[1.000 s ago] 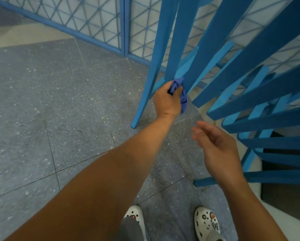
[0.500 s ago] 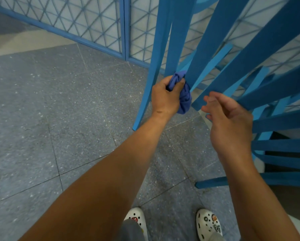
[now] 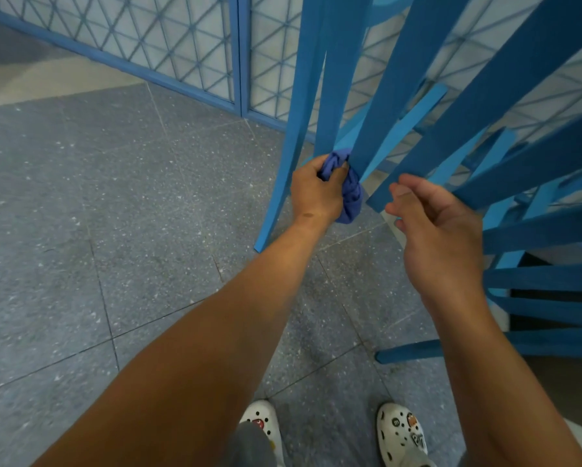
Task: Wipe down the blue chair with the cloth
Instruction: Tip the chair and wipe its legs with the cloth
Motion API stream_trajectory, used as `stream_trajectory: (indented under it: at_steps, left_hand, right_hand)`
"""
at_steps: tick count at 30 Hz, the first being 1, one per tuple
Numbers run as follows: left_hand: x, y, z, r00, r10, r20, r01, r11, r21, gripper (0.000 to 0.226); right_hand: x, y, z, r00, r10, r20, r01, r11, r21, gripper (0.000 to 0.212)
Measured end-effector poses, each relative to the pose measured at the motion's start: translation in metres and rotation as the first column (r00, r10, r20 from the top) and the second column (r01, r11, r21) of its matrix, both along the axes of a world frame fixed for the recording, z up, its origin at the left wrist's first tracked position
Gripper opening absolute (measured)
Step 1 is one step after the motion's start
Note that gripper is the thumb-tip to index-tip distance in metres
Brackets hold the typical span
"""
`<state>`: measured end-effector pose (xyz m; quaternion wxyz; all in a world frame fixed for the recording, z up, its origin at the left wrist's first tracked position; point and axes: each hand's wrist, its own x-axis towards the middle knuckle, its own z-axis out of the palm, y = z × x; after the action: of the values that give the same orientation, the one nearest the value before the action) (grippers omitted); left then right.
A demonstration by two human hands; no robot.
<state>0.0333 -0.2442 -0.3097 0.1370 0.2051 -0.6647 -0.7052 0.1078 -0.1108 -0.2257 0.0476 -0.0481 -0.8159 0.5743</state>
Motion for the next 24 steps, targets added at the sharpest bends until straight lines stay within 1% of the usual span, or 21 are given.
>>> stream_trajectory:
  at_steps: [3, 6, 8, 10, 11, 12, 14, 16, 18, 21, 24]
  left_hand:
    - [0.000, 0.003, -0.002, 1.000, 0.021, 0.020, -0.021, 0.999, 0.026, 0.016]
    - [0.000, -0.001, 0.006, 0.999, 0.010, -0.049, -0.010, 1.000, -0.016, 0.019]
    - [0.003, -0.003, 0.013, 0.995, -0.003, -0.099, -0.001, 0.999, -0.043, 0.013]
    - [0.005, -0.004, 0.014, 0.995, -0.015, -0.096, 0.012, 0.999, -0.040, 0.003]
    - [0.007, -0.003, 0.014, 0.997, -0.011, -0.071, 0.008, 0.999, -0.033, 0.003]
    - [0.009, -0.003, 0.013, 0.999, 0.003, -0.046, -0.004, 1.000, -0.025, 0.009]
    - [0.013, -0.001, 0.012, 0.998, 0.045, -0.043, -0.045, 0.999, -0.016, 0.016]
    - [0.019, 0.002, 0.015, 0.996, 0.057, -0.065, -0.060, 0.997, -0.042, 0.011]
    - [0.027, 0.007, 0.016, 0.997, 0.040, -0.064, -0.044, 0.997, -0.056, 0.006]
    - [0.035, 0.020, 0.012, 0.999, -0.013, -0.034, 0.009, 0.996, -0.094, 0.018]
    - [0.035, 0.028, 0.017, 0.999, -0.009, -0.034, 0.004, 0.993, -0.121, 0.025]
  right_hand:
    - [0.000, 0.002, 0.000, 1.000, 0.001, 0.000, -0.001, 1.000, 0.008, 0.024]
    - [0.001, 0.003, 0.000, 1.000, 0.001, 0.003, -0.001, 1.000, 0.012, 0.030]
    - [0.002, 0.002, 0.001, 1.000, -0.002, 0.008, 0.002, 1.000, 0.005, 0.027]
    - [0.003, -0.001, 0.002, 1.000, 0.004, 0.014, -0.004, 1.000, -0.010, 0.021]
    - [0.004, -0.001, 0.003, 1.000, 0.009, 0.015, -0.009, 1.000, -0.010, 0.021]
    - [0.004, -0.001, 0.004, 1.000, 0.015, 0.018, -0.015, 1.000, -0.005, 0.022]
    - [0.006, 0.003, 0.007, 0.999, 0.022, 0.024, -0.022, 1.000, 0.010, 0.029]
    - [0.008, 0.007, 0.010, 1.000, 0.010, 0.030, -0.010, 1.000, 0.017, 0.035]
    - [0.011, 0.010, 0.012, 1.000, 0.000, 0.030, 0.000, 1.000, 0.015, 0.034]
    - [0.014, 0.013, 0.011, 0.999, 0.004, 0.032, -0.005, 1.000, 0.005, 0.031]
    - [0.017, 0.016, 0.010, 0.999, 0.022, 0.032, -0.022, 1.000, 0.002, 0.031]
